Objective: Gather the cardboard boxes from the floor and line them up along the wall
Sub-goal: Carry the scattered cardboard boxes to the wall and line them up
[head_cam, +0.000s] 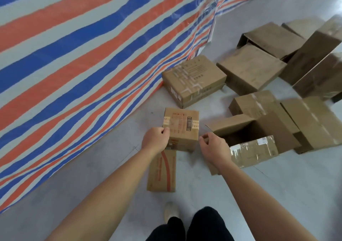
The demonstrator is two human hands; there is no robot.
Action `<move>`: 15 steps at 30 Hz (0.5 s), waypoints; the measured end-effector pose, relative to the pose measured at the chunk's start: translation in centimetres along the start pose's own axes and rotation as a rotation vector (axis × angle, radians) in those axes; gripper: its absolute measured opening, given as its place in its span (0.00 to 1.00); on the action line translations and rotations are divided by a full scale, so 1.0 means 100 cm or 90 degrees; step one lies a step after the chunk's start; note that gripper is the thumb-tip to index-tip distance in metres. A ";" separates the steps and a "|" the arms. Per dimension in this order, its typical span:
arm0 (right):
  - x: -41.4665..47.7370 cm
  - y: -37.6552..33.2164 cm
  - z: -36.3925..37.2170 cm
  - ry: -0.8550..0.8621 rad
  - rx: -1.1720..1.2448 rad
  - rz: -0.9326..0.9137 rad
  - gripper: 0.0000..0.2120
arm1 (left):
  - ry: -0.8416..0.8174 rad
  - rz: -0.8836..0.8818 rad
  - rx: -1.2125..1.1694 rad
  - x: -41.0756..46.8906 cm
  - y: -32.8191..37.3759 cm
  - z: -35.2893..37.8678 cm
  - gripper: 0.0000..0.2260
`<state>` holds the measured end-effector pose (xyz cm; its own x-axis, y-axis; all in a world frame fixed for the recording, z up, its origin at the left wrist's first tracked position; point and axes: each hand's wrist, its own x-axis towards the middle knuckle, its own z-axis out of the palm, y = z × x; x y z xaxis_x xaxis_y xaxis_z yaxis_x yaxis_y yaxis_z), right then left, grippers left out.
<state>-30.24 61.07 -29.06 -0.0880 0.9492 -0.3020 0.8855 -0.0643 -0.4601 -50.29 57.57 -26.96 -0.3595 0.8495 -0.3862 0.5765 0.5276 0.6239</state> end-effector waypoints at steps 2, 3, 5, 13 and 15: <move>0.058 0.001 0.007 -0.017 -0.006 0.012 0.13 | -0.007 -0.016 0.013 0.057 0.010 0.010 0.20; 0.081 0.001 0.012 -0.029 -0.009 0.015 0.12 | -0.005 -0.027 0.021 0.080 0.012 0.015 0.21; 0.126 0.005 0.029 -0.060 -0.001 0.016 0.11 | -0.014 -0.048 0.023 0.127 0.014 0.027 0.21; 0.317 0.037 0.140 -0.207 0.011 0.063 0.19 | -0.024 -0.234 -0.011 0.326 -0.039 0.135 0.09; 0.353 0.052 0.171 -0.226 0.014 0.080 0.20 | -0.040 -0.260 0.005 0.362 -0.061 0.168 0.13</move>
<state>-36.51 88.99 -56.41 -0.1358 0.7676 -0.6263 0.8897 -0.1836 -0.4180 -54.56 85.12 -56.17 -0.5140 0.5690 -0.6419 0.4017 0.8208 0.4060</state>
